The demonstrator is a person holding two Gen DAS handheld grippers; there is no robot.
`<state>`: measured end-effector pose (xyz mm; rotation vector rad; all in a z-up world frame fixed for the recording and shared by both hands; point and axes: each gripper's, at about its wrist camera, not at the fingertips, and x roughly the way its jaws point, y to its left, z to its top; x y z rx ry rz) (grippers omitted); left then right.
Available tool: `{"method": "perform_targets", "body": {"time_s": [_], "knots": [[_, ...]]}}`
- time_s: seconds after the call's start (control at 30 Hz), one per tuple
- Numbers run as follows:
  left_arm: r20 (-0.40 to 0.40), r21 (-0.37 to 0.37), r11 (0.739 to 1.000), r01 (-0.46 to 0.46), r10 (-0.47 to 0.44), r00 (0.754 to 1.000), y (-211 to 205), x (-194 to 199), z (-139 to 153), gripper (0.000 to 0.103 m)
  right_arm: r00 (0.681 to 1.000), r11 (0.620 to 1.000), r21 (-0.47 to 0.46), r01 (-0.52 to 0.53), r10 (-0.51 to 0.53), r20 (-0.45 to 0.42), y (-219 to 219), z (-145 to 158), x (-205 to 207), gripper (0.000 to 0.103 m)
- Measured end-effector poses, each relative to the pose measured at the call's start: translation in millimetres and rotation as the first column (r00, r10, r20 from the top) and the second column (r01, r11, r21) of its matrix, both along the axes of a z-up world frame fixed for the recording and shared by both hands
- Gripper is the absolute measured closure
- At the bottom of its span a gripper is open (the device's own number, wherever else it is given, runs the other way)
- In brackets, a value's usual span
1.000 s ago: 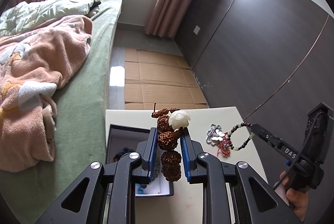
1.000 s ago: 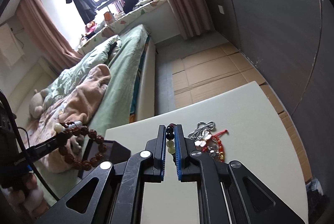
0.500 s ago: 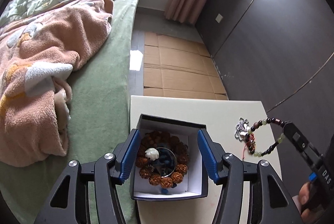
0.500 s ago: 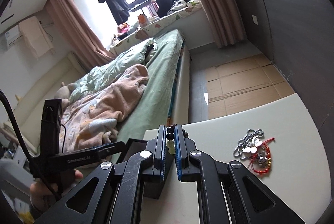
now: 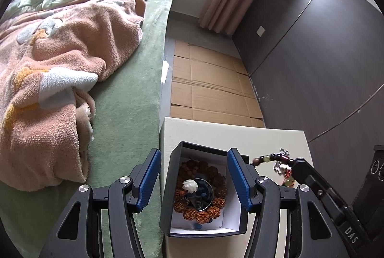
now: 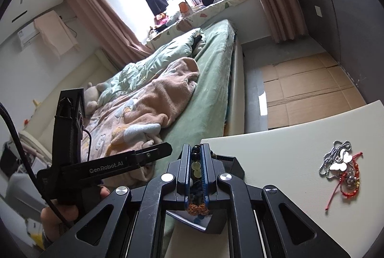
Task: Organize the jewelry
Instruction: 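Carry the brown bracelet into the box with the left gripper while the right carries the green-black bracelet, then move the left gripper to the silver butterfly chain and close on it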
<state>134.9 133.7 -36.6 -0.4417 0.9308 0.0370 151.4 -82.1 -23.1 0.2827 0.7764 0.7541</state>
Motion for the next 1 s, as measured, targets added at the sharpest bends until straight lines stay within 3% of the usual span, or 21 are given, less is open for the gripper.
{"method": "perform_targets", "body": {"time_s": [0.17,0.23,0.27,0.33,0.83,1.0], "knots": [[0.001,-0.011,1.0,-0.007,0.007,1.0,2,-1,0,0.044,0.999,1.0,-0.005,-0.014,0.014,-0.037,19,-10,5,0.091],[0.001,-0.014,1.0,-0.006,0.006,1.0,1,-1,1,0.044,0.997,0.999,-0.015,-0.036,0.035,-0.063,24,-15,8,0.072],[0.002,-0.016,1.0,-0.005,0.005,1.0,0,0,1,0.044,0.997,0.999,-0.013,-0.032,0.032,-0.065,23,-15,7,0.057],[0.005,-0.019,1.0,-0.001,0.001,1.0,-3,0,2,0.044,0.999,1.0,-0.007,-0.008,0.008,-0.053,16,-15,4,0.051],[0.018,-0.021,0.994,0.105,-0.105,0.994,-61,21,4,0.044,0.978,0.985,-0.033,0.168,-0.171,-0.124,-77,-8,21,0.05],[0.024,-0.023,0.99,0.14,-0.14,0.99,-84,29,3,0.044,0.951,0.965,-0.044,0.258,-0.261,-0.167,-116,-10,26,0.037]]}}
